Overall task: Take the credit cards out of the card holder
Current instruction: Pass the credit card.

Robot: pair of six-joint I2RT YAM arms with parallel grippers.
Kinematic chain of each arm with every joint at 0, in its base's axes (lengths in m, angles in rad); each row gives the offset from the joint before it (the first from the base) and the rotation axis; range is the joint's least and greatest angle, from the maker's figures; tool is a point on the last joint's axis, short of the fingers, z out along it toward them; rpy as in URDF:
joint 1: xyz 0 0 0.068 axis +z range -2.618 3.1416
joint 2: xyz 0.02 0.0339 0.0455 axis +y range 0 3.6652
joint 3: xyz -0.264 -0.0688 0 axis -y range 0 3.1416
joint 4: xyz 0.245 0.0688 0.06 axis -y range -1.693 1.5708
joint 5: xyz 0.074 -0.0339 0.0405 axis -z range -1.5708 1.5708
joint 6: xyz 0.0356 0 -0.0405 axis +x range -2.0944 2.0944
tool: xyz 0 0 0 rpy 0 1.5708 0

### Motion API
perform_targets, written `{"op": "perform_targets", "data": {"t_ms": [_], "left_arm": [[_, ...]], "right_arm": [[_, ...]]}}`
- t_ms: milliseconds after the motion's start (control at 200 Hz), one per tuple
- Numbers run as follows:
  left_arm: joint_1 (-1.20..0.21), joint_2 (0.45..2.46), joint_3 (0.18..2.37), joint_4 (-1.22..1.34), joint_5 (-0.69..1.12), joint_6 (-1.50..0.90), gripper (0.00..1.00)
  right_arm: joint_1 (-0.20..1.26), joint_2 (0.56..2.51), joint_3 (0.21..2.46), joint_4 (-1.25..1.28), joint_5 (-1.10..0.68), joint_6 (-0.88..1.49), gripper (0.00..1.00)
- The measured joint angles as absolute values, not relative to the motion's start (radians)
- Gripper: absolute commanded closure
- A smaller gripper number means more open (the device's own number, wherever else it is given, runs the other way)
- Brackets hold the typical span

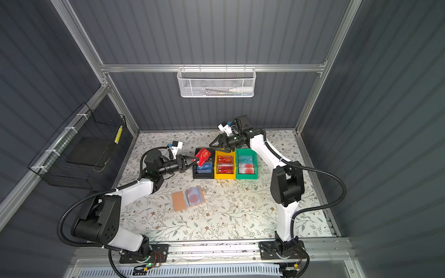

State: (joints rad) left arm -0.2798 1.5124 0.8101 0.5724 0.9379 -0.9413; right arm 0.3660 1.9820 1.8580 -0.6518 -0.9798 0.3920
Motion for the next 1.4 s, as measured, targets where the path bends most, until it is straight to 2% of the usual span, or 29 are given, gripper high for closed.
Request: {"op": "perform_targets", "data": {"t_ms": [170,410,1041,1271,1401], "left_arm": [[-0.275,1.511,0.969,0.200,1.026,-0.699,1.00],[-0.275,1.533,1.015,-0.019,1.109,-0.554,1.00],[-0.275,1.578,1.049,-0.075,1.150,-0.504,1.00],[-0.275,1.583,1.049,-0.074,1.150,-0.504,1.00],[-0.275,1.589,1.049,-0.075,1.153,-0.504,1.00]], "right_arm": [[0.363,1.985,1.939,-0.809,-1.065,0.242,0.52],[0.365,2.029,1.961,-0.951,-1.123,0.118,0.53],[0.406,2.106,1.961,-1.026,-1.126,0.041,0.55],[0.425,2.125,1.960,-1.024,-1.136,0.043,0.63],[0.429,2.125,1.955,-1.015,-1.145,0.043,0.71]]}}
